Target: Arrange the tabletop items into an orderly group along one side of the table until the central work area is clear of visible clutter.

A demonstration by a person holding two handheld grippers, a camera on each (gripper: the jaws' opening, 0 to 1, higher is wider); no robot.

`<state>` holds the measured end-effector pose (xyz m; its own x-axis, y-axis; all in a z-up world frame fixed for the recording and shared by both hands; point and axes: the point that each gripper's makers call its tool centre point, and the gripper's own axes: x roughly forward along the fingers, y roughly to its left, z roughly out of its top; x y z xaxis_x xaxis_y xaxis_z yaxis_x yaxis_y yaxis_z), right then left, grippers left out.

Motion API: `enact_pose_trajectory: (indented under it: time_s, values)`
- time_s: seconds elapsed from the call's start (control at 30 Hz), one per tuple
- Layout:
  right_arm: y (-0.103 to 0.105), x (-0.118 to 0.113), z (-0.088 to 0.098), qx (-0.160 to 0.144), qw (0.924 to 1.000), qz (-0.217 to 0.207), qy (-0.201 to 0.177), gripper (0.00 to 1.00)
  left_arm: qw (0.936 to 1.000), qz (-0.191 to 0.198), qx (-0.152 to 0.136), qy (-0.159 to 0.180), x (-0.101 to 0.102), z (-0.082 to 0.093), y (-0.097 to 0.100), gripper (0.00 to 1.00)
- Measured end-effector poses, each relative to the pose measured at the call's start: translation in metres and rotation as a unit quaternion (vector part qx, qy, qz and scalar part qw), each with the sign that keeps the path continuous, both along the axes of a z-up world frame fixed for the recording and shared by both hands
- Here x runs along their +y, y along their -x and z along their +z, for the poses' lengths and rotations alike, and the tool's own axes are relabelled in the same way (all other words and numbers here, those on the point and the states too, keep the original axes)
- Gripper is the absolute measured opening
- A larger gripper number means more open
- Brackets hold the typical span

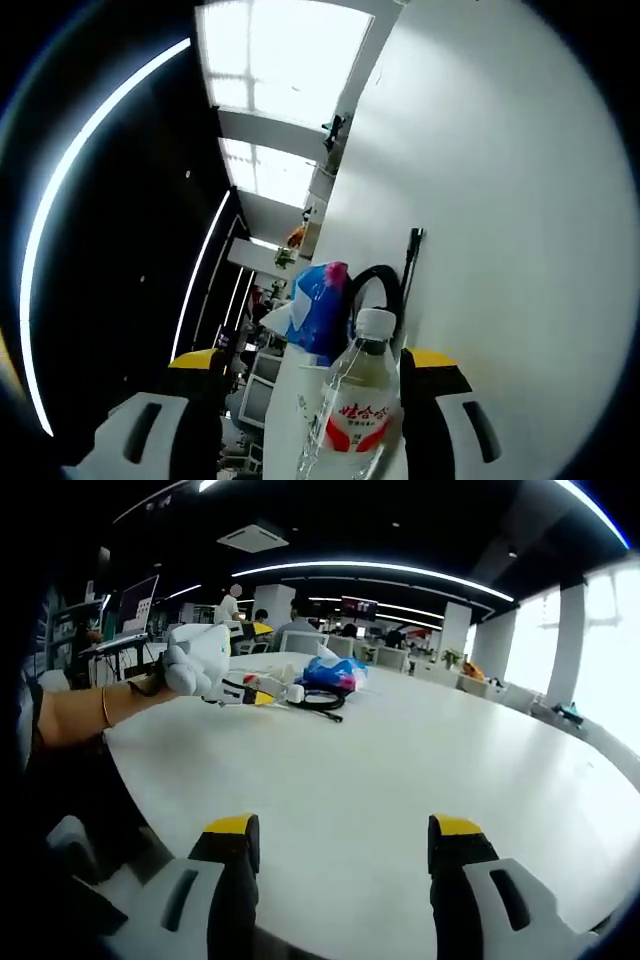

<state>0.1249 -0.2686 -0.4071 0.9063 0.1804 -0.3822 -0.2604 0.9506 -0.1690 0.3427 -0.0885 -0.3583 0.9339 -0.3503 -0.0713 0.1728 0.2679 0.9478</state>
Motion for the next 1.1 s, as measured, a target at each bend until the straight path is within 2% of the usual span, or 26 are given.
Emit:
enact_pose_trajectory:
  time_s: [0.1, 0.3, 0.4, 0.57, 0.9, 1.1]
  values:
    - [-0.002, 0.000, -0.001, 0.002, 1.0000, 0.001, 0.002, 0.66, 1.0000, -0.004, 0.008, -0.005, -0.004, -0.004, -0.002, 0.71]
    - [-0.003, -0.002, -0.001, 0.001, 1.0000, -0.001, -0.002, 0.66, 0.9998, -0.008, -0.002, -0.018, -0.011, -0.005, -0.007, 0.71]
    - [-0.004, -0.006, -0.002, 0.000, 0.9999, -0.005, -0.011, 0.66, 0.9995, -0.009, -0.001, -0.031, -0.015, -0.011, -0.013, 0.71]
    - [-0.005, -0.013, -0.005, 0.005, 0.9999, -0.012, -0.003, 0.64, 0.9985, -0.012, -0.001, -0.054, -0.019, -0.019, -0.019, 0.71]
    - [-0.007, -0.013, -0.007, 0.007, 0.9999, -0.008, -0.010, 0.64, 0.9985, -0.008, 0.005, -0.053, -0.021, -0.021, -0.026, 0.71]
    - [-0.004, -0.002, -0.002, 0.001, 0.9982, 0.019, -0.057, 0.62, 0.9975, -0.003, -0.005, -0.070, -0.022, -0.027, -0.030, 0.65]
